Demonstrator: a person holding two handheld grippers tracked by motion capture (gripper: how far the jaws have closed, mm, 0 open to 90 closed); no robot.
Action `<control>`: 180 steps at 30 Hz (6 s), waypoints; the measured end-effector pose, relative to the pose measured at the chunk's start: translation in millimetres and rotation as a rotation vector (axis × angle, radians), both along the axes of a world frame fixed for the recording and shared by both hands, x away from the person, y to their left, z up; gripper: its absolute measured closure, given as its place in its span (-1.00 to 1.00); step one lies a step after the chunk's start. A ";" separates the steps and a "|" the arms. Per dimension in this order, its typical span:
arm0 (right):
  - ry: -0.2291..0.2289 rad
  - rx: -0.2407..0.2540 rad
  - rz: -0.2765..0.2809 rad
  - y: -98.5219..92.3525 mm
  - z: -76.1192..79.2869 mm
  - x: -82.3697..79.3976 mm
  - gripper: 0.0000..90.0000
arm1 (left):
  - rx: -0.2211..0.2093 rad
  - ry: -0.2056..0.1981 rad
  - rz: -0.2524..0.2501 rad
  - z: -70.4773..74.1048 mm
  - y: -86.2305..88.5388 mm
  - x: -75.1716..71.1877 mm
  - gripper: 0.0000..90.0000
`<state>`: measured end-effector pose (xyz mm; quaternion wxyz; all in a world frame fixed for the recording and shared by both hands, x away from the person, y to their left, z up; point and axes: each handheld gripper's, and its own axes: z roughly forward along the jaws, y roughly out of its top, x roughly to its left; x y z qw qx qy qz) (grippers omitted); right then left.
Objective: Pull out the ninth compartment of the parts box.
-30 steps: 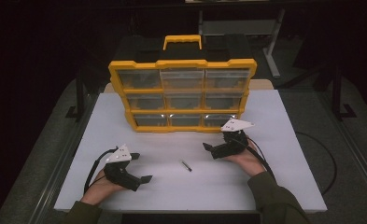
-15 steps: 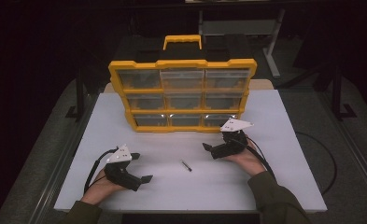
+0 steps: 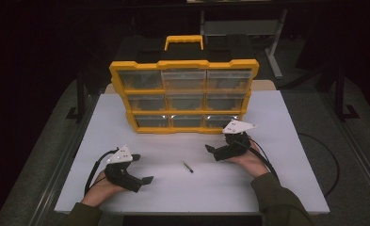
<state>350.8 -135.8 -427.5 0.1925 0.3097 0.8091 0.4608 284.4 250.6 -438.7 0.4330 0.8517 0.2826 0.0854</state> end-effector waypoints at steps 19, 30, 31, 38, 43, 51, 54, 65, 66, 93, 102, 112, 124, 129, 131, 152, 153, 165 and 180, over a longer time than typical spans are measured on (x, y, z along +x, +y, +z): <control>-0.046 -0.062 0.008 -1.4 -0.8 -1.1 -1.00 | -0.020 -0.001 0.006 0.0 1.6 0.1 -1.00; -0.083 -0.092 0.014 -2.1 -0.3 -3.4 -1.00 | -0.039 0.008 0.010 0.6 1.0 -0.1 -1.00; -0.091 -0.093 0.014 -2.3 0.0 -3.3 -1.00 | -0.040 0.009 0.011 0.8 0.9 -0.2 -1.00; -0.099 -0.117 0.010 -1.9 -0.6 -5.0 -1.00 | -0.036 0.007 0.009 0.9 1.3 0.6 -1.00; -0.111 -0.113 0.005 -0.3 0.4 -6.7 -1.00 | -0.044 0.011 0.011 0.9 0.9 -0.2 -1.00; -0.140 -0.158 0.020 4.5 -0.8 -9.2 -1.00 | -0.030 0.009 0.005 0.2 1.6 0.8 -1.00; -0.168 -0.181 0.033 5.3 -1.1 -8.6 -1.00 | -0.035 0.012 0.005 0.4 1.4 0.4 -1.00; -0.193 -0.214 0.028 7.5 -1.4 -11.1 -1.00 | -0.032 0.014 0.016 0.4 1.6 -0.1 -1.00; -0.193 -0.214 0.028 7.5 -1.4 -11.1 -1.00 | -0.032 0.014 0.016 0.4 1.6 -0.1 -1.00; -0.278 -0.297 0.037 11.6 1.0 -16.6 -1.00 | -0.014 0.005 0.018 0.8 3.4 0.8 -1.00; -0.322 -0.349 0.043 14.1 0.1 -19.8 -1.00 | -0.017 0.003 0.017 0.8 3.2 0.3 -1.00; -0.361 -0.403 0.054 15.1 -0.7 -20.6 -1.00 | -0.018 0.000 0.016 1.0 3.1 0.0 -1.00; -0.407 -0.456 0.067 17.9 -3.6 -23.0 -1.00 | -0.020 -0.004 0.013 1.0 2.9 -0.3 -1.00; -0.425 -0.474 0.068 19.3 -4.4 -24.0 -1.00 | -0.025 0.000 0.015 0.8 2.6 -0.6 -1.00; -0.431 -0.481 0.070 19.6 -4.4 -23.9 -1.00 | -0.025 -0.001 0.013 0.8 2.6 -0.6 -1.00; -0.482 -0.549 0.064 23.7 -8.1 -28.6 -1.00 | -0.026 -0.001 0.012 0.7 2.4 -0.5 -1.00; -0.491 -0.558 0.062 23.9 -8.1 -28.7 -1.00 | -0.026 0.000 0.013 0.8 2.5 -0.5 -1.00; -0.547 -0.638 0.082 23.9 -8.1 -28.9 -1.00 | -0.026 -0.001 0.011 0.6 2.3 -0.7 -1.00; -0.607 -0.704 0.102 26.0 -9.9 -30.3 -1.00 | -0.023 -0.004 0.007 0.6 2.4 -0.5 -1.00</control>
